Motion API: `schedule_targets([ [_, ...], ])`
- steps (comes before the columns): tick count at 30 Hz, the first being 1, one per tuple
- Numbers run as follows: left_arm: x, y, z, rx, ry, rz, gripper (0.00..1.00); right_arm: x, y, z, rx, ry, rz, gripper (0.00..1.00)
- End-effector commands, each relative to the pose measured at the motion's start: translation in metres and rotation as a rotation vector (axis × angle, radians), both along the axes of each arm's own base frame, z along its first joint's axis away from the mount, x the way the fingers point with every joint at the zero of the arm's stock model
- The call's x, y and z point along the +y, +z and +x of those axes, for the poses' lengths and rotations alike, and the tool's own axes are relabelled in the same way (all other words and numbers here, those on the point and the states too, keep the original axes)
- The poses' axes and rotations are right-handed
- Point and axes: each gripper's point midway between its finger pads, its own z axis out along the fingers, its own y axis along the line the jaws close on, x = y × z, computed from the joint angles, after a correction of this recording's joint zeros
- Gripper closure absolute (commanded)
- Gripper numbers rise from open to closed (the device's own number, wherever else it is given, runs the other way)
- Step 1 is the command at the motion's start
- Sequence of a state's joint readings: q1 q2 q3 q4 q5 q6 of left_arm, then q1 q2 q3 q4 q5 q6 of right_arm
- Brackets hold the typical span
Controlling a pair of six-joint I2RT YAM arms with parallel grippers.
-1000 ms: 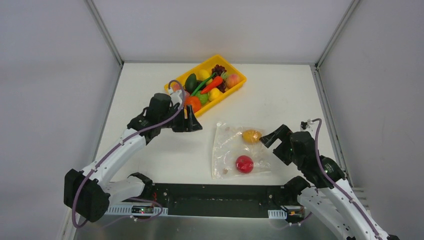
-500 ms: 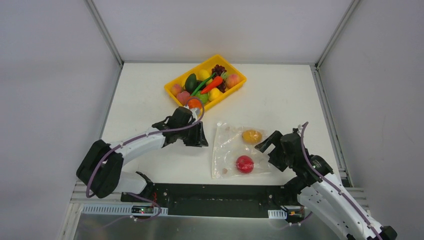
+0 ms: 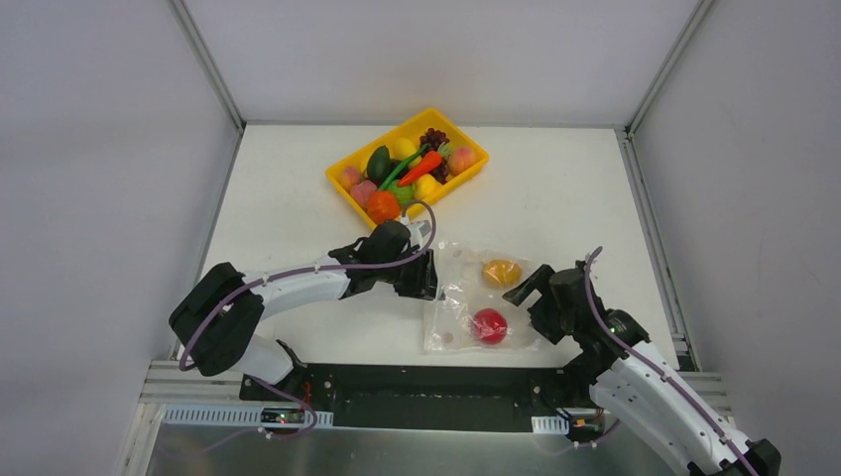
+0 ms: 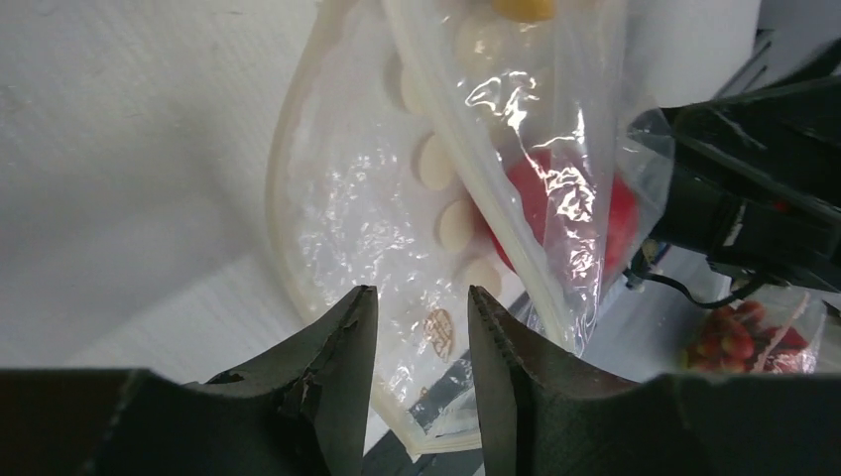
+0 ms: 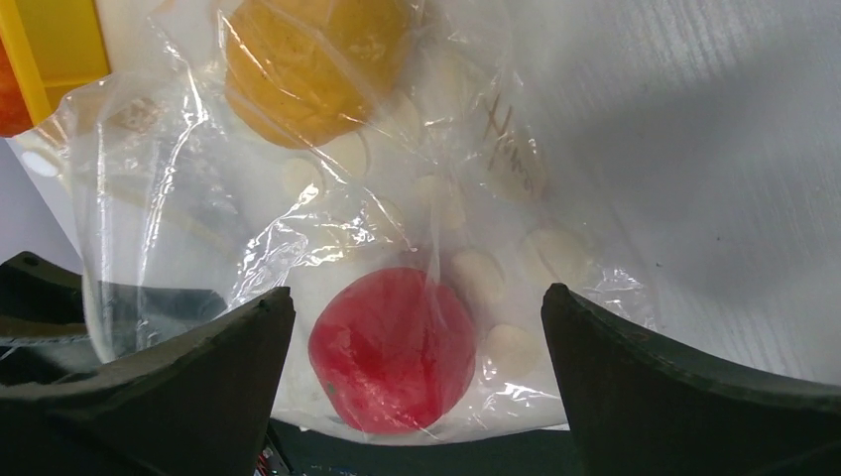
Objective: Open the zip-top bag and remove the fake food
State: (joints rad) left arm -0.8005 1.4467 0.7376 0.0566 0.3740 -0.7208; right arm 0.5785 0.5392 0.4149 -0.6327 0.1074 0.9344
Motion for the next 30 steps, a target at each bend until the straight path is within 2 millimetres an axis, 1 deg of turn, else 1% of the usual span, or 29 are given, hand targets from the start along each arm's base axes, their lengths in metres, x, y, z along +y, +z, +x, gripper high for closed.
schedule_targets([
  [1,-0.031,0.042,-0.009,-0.015,-0.056,-0.18,0.6,0.007,-0.005,0.004,0.002,-0.007,0.033,0.01],
  [5,-0.034,0.041,-0.019,0.009,-0.065,-0.194,0.6,0.01,-0.01,0.004,0.014,0.0,0.044,0.02],
  [8,-0.035,0.039,-0.021,0.02,-0.063,-0.204,0.59,0.014,-0.014,0.004,0.023,0.006,0.059,0.03],
  [12,-0.051,0.039,-0.029,0.062,-0.082,-0.265,0.58,0.02,-0.02,0.004,0.029,0.013,0.091,0.05],
  [16,-0.07,0.027,-0.044,0.096,-0.126,-0.262,0.56,0.026,-0.022,0.006,0.027,0.01,0.128,0.08],
  [20,-0.086,0.015,-0.057,0.138,-0.151,-0.275,0.53,0.028,-0.026,0.007,0.024,-0.001,0.146,0.09],
  [22,-0.091,0.011,-0.061,0.155,-0.153,-0.281,0.49,0.028,-0.026,0.006,0.023,-0.009,0.157,0.1],
  [27,-0.1,0.018,-0.066,0.159,-0.157,-0.324,0.36,0.027,-0.026,0.006,0.014,-0.03,0.184,0.11],
  [29,-0.103,0.02,-0.069,0.16,-0.163,-0.335,0.27,0.027,-0.028,0.005,0.017,-0.036,0.19,0.11],
  [30,-0.105,0.021,-0.069,0.162,-0.161,-0.342,0.2,0.027,-0.029,0.005,0.018,-0.039,0.193,0.12],
])
